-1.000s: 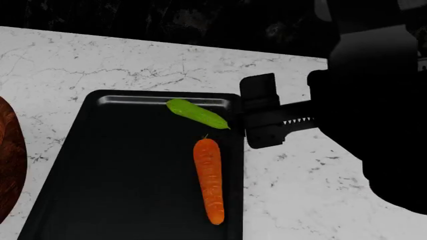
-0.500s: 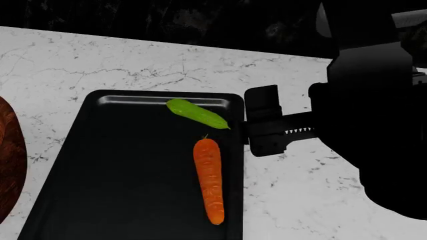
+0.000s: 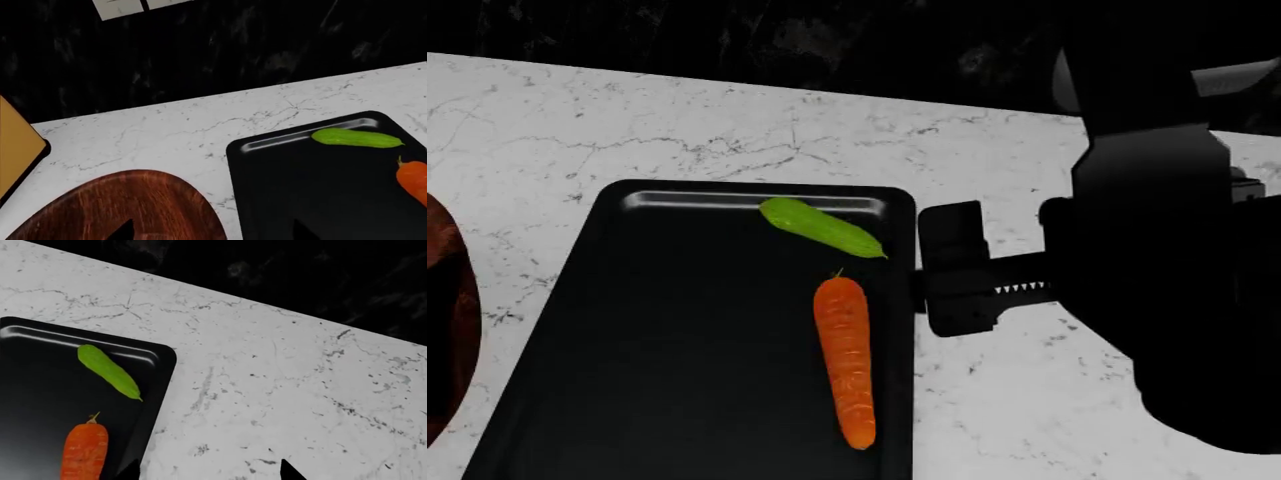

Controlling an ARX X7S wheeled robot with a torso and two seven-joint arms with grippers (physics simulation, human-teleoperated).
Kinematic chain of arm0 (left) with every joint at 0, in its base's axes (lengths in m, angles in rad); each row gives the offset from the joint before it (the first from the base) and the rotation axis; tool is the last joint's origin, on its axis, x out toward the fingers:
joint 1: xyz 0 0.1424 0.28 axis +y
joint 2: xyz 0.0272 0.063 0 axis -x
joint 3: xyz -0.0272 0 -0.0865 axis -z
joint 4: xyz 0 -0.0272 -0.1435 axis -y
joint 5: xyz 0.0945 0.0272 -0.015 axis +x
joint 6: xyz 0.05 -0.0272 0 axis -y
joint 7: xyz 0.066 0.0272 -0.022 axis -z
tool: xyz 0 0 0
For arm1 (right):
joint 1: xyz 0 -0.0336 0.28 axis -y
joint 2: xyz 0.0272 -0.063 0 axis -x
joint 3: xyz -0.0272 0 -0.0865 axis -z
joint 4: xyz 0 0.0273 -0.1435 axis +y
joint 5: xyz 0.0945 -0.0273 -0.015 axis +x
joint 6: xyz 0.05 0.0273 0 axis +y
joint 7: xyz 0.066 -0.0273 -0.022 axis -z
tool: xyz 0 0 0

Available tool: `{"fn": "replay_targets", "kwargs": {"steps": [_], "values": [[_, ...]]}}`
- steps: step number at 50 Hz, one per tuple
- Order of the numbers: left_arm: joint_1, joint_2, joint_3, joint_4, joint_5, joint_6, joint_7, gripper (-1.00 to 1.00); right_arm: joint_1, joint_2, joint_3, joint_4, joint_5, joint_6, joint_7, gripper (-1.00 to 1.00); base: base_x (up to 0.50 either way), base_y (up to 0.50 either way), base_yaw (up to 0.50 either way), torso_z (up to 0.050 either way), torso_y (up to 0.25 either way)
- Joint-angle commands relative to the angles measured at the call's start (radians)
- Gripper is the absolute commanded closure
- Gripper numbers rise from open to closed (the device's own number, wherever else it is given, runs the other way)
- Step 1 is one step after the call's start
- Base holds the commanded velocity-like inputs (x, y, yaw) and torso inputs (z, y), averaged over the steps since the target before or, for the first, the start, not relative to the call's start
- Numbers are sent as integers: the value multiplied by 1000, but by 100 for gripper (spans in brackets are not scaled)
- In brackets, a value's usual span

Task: Place the two vegetables and bowl onto the tray for setting up a vegetable dip station.

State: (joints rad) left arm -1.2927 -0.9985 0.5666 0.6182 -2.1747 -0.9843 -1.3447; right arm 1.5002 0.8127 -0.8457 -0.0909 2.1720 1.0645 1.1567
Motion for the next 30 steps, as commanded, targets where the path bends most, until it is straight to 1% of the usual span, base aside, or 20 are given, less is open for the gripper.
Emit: {"fn": "replay_targets", "kwargs": {"steps": [1,5,30], "values": [[124,15,-55,-2,47,32,93,-100,-22,-11,18,-6,-34,-13,-48,-100,0,0,0,0,0],[183,13,-59,-5,92,46,123,-100,-31,-11,16,-3,-45,-17,-57,-100,0,0,0,0,0],[268,14,-39,-20,170,52,170,-100,-59,3,13,-14,-62,-37,-77,-100,0,0,0,0,0]]}}
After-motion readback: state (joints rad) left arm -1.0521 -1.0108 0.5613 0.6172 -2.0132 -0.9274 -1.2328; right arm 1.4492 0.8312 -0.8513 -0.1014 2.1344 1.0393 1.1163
